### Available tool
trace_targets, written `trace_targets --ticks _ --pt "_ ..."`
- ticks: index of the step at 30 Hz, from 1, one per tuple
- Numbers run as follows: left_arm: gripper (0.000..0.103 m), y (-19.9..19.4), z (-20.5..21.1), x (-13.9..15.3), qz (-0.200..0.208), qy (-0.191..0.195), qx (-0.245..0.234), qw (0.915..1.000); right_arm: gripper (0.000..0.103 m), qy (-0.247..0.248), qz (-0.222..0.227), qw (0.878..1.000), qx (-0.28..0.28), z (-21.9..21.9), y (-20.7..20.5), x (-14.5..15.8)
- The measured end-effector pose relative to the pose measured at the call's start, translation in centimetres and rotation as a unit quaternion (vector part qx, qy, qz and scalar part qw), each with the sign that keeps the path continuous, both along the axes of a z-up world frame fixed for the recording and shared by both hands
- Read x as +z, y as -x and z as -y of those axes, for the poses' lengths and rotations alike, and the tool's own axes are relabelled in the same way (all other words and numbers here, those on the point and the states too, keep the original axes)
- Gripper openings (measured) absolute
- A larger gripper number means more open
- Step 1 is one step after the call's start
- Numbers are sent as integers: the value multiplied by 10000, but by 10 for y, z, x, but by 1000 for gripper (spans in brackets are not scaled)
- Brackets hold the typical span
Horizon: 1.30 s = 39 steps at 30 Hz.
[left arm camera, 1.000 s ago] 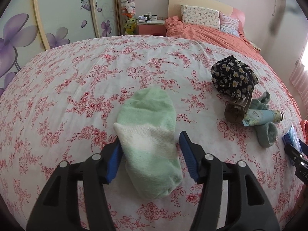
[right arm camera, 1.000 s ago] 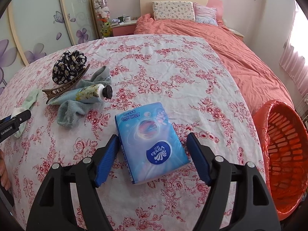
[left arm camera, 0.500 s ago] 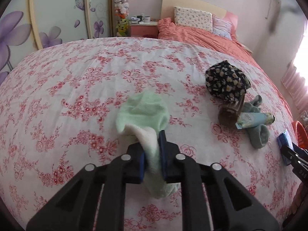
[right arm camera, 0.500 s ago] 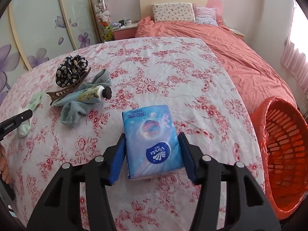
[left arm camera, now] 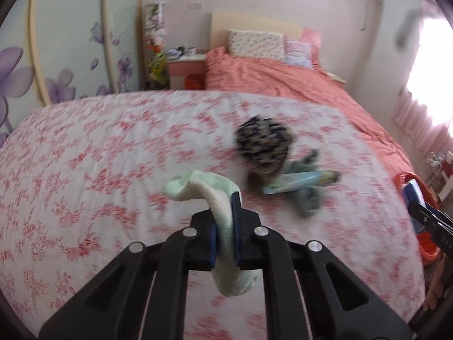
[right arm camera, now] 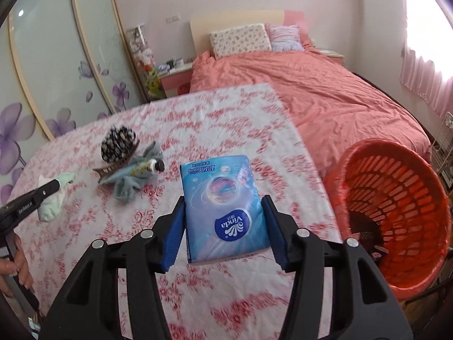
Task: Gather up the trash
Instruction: 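Carry sock and tissue pack over the orange basket and open both tools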
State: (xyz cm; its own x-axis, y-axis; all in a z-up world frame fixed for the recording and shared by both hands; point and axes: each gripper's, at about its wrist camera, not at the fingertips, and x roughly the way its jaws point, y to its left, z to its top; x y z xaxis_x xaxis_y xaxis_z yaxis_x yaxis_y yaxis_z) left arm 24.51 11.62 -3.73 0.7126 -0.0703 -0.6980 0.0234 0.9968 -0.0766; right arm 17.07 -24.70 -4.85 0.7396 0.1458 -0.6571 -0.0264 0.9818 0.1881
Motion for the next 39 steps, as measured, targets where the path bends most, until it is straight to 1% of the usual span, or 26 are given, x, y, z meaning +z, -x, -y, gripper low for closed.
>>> trace_targets --ticks 6,12,16,22,27,30,34,35,36,37,38,39 --pt "10 18 53 23 197 232 -620 9976 53 8 229 9993 -281 28 23 16" --pt "10 31 118 39 317 493 -1344 9892 53 -26 402 9967 -710 67 42 24" --pt "10 37 169 48 406 667 -1850 9796 53 -127 479 9928 -1089 102 53 26" --pt "10 38 249 51 395 893 -2556 9618 53 -238 507 9859 -1575 151 60 22" --pt "10 34 314 42 269 913 -3058 9473 53 -279 458 9808 -1874 183 56 13" --pt "10 30 343 34 195 881 -3276 9405 53 -336 438 9773 -2044 202 52 7" --pt "11 18 373 22 92 832 -3461 9344 53 -503 435 9729 -2213 221 46 2" --pt "12 15 380 18 61 801 -3487 9338 53 -537 433 9723 -2232 223 44 1" --pt "18 12 384 15 47 765 -3466 9349 54 -571 432 9717 -2253 225 42 -1" --pt "32 7 389 9 -12 730 -3432 9364 55 -607 435 9709 -2277 229 39 -3" --pt "40 2 388 7 -45 727 -3393 9379 57 -638 417 9703 -2295 232 35 -6" --pt "51 -1 389 4 -65 717 -3325 9403 57 -657 395 9702 -2298 234 33 -7"
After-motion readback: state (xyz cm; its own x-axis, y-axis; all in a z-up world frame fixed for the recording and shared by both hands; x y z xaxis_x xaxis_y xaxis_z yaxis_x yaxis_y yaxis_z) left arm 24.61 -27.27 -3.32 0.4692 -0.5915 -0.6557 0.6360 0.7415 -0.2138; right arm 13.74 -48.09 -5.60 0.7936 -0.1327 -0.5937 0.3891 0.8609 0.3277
